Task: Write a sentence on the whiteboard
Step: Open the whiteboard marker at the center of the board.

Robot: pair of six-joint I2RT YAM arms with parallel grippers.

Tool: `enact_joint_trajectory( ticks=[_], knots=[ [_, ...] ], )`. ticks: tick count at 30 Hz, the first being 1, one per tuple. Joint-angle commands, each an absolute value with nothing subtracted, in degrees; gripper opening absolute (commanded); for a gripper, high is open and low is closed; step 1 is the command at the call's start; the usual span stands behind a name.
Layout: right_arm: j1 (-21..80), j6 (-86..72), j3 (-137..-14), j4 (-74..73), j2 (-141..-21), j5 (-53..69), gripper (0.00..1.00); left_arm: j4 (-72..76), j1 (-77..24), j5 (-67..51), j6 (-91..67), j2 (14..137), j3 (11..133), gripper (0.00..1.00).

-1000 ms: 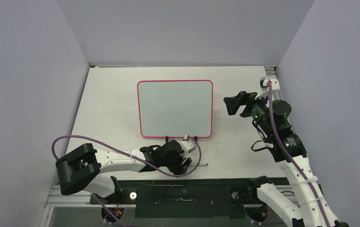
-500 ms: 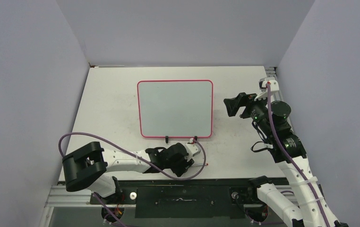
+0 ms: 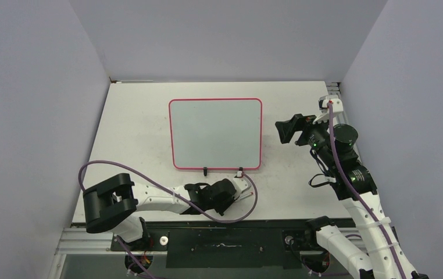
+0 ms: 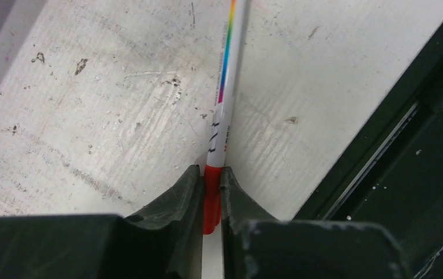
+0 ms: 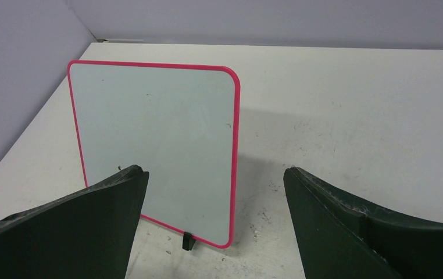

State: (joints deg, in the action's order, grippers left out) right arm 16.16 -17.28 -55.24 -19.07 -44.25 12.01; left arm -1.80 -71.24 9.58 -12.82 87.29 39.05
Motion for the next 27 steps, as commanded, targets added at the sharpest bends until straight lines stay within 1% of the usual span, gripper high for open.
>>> enact_joint_trajectory(
  ticks=[1,2,6,9,11,16,20,24,27],
  knots=[
    [16.1,-17.3,-57.4,-21.6,-44.7,12.0,0.90,-3.6,-74.1,11.3,-12.7,85.4,38.2,0.02],
    [16.1,-17.1,-58.1,-22.8,-44.7,12.5,0.90,-3.2,-74.6,11.4,-12.6,84.4,37.7,0.00],
    [16.1,-16.8,-58.9,-27.1,-44.6,12.3,0.90,-2.0,-75.8,12.5,-12.8,80.5,35.6,0.00],
    [16.1,-17.4,-57.4,-29.2,-45.0,12.3,0.90,-1.9,-75.8,13.8,-13.2,77.5,35.0,0.00],
    [16.1,-17.9,-55.7,-29.8,-46.0,14.5,0.90,-2.1,-75.8,14.7,-13.4,75.0,34.8,0.00],
    [15.8,-18.3,-52.6,-29.8,-50.9,24.1,0.90,-4.7,-75.6,16.2,-14.5,69.2,35.3,0.00],
    [13.7,-18.6,-51.4,-26.6,-52.6,38.0,0.90,-8.6,-73.7,13.7,-15.7,63.3,37.5,0.00],
    [12.7,-20.2,-50.7,-22.5,-54.1,51.7,0.90,-12.3,-68.3,5.6,-15.0,58.2,41.0,0.00],
    [12.7,-21.7,-49.9,-19.4,-55.0,59.5,0.90,-15.6,-62.9,-4.5,-12.5,56.0,44.3,0.00]
  ],
)
